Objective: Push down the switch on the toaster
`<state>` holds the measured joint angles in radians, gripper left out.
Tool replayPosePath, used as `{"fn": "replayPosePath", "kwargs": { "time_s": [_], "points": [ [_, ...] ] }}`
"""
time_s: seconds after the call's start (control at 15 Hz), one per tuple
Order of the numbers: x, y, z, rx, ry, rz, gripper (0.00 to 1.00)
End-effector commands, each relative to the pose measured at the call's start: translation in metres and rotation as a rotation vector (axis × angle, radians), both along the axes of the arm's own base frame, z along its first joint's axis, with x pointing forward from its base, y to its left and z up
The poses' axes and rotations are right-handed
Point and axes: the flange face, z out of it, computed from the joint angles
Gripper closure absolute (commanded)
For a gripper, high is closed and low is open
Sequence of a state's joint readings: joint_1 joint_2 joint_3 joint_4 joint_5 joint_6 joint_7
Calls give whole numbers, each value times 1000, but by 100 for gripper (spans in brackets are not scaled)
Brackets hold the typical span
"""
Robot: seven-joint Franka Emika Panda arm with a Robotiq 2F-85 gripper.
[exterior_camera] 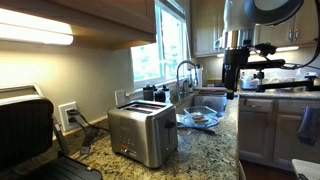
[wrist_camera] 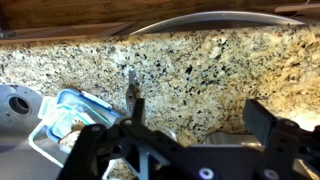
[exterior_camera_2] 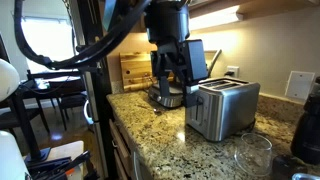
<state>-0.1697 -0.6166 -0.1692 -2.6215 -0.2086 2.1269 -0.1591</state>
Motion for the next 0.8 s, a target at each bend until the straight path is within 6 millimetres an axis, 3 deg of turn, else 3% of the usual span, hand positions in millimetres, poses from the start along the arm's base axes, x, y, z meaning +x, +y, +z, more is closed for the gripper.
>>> {"fn": "replayPosePath", "kwargs": {
  "time_s": [0.0, 0.4, 0.73],
  "points": [
    [0, 0, 1, 0, 0, 0, 0],
    [4, 3, 1, -1, -3, 3, 0],
    [18, 30, 3, 12, -16, 6, 0]
  ]
}}
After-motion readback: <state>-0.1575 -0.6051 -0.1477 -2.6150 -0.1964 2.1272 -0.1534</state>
